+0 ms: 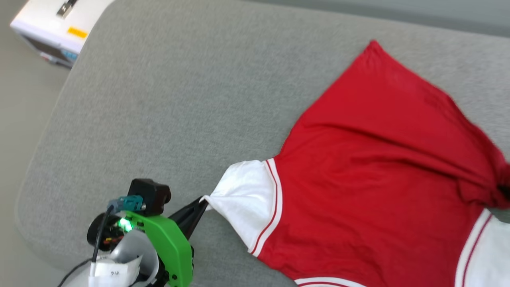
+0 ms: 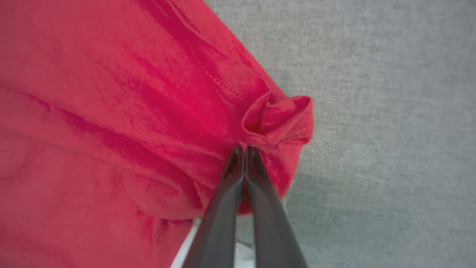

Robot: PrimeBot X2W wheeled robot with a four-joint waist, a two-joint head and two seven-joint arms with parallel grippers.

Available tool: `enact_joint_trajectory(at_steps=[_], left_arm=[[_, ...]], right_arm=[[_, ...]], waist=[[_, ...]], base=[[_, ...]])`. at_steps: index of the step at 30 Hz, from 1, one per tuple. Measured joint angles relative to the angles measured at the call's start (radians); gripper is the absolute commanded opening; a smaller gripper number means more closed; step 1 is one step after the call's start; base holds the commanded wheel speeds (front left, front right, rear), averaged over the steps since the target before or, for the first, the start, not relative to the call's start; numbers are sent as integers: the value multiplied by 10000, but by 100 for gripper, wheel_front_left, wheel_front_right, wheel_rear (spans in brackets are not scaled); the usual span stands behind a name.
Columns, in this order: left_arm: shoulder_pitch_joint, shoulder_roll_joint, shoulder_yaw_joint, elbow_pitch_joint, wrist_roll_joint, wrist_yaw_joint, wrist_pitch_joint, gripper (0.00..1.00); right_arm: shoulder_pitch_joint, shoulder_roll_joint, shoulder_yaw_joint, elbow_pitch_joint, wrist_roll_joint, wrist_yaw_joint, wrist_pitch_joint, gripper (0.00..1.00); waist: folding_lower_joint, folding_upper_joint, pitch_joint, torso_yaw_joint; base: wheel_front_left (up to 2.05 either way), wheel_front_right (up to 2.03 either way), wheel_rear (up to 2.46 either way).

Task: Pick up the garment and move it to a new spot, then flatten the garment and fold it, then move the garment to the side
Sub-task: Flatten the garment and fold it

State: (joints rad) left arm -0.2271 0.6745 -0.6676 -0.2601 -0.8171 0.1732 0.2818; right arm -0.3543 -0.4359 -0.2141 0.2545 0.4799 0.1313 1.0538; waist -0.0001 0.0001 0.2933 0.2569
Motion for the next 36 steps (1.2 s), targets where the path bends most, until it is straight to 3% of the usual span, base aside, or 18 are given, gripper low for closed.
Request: enact_joint_trajectory(at_steps=[13,18,23,24,25,36], left_arm=[[933,-437,249,468,-462,360,-874,0],[1053,-717,236,692,-571,378,-1122,0],[1051,-861,178,872,-585,326,-1204,0],[1048,-880,165,890,-585,320,-1235,0],[1044,-895,148,901,-585,320,-1241,0],[873,-876,188,433,-380,318,-1375,0]], right_arm=[[3755,700,-1112,-2334,428,0,240,0],[4519,1290,-1331,-2621,322,0,236,0],[4763,1415,-1340,-2589,153,0,157,0],[4764,1423,-1333,-2619,155,0,169,30],[4761,1406,-1310,-2686,155,0,167,100],[3562,477,-761,-4372,552,0,884,100]], waist=[[0,0,-1717,-1118],[0,0,-2038,-1343],[0,0,-2233,-1384],[0,0,-2244,-1370],[0,0,-2250,-1355],[0,0,-1734,-1199]], base=[[0,0,0],[0,0,0],[0,0,0],[0,0,0],[0,0,0],[0,0,0]])
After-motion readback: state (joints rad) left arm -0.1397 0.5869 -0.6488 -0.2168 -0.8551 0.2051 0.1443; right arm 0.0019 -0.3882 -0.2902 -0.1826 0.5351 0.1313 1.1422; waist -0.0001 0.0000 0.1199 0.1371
